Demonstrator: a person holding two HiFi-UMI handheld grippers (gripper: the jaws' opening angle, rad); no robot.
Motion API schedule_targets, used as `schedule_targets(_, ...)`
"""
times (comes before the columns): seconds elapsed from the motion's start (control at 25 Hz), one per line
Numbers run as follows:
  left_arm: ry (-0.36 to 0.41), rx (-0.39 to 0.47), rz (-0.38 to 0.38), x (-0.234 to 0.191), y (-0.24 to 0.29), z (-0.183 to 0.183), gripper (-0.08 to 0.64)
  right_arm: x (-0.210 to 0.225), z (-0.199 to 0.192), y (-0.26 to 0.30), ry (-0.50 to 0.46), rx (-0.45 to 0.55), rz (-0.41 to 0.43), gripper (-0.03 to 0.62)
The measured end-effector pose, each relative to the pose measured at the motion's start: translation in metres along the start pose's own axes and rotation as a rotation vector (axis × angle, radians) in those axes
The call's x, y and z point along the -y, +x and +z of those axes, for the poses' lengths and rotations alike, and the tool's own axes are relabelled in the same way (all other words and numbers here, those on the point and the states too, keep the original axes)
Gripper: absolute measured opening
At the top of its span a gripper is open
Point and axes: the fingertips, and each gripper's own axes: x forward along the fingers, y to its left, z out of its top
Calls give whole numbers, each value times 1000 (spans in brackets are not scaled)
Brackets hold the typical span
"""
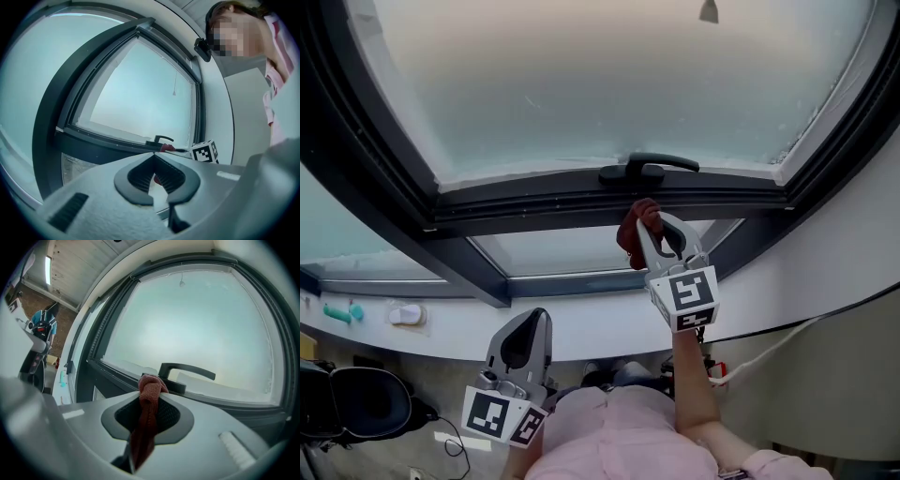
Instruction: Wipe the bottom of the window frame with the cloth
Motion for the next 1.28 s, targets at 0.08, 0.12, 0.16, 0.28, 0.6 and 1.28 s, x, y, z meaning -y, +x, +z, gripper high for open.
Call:
schedule_targets(0.08,-1,2,11,-9,-7,0,0,-1,-6,7,-1,-27,-22,63)
schedule_targets(0.12,0,4,13,-13,-10,2,0,0,-9,10,0,-40,-35,63)
schedule_targets(0.16,0,7,13,-16,-12,3,0,2,-11,11,3,-47,-46,63)
schedule_targets(0.28,2,18,15,-26,-16,7,0,3,-12,13,21,-47,-68,61)
schedule_targets(0.6,20,47,-14,-34,-11,17,0,3,-14,14,3,-62,-122,61)
schedule_targets(1.28,18,43,-12,-31,0,15,0,2,-10,14,-30,-28,-82,58)
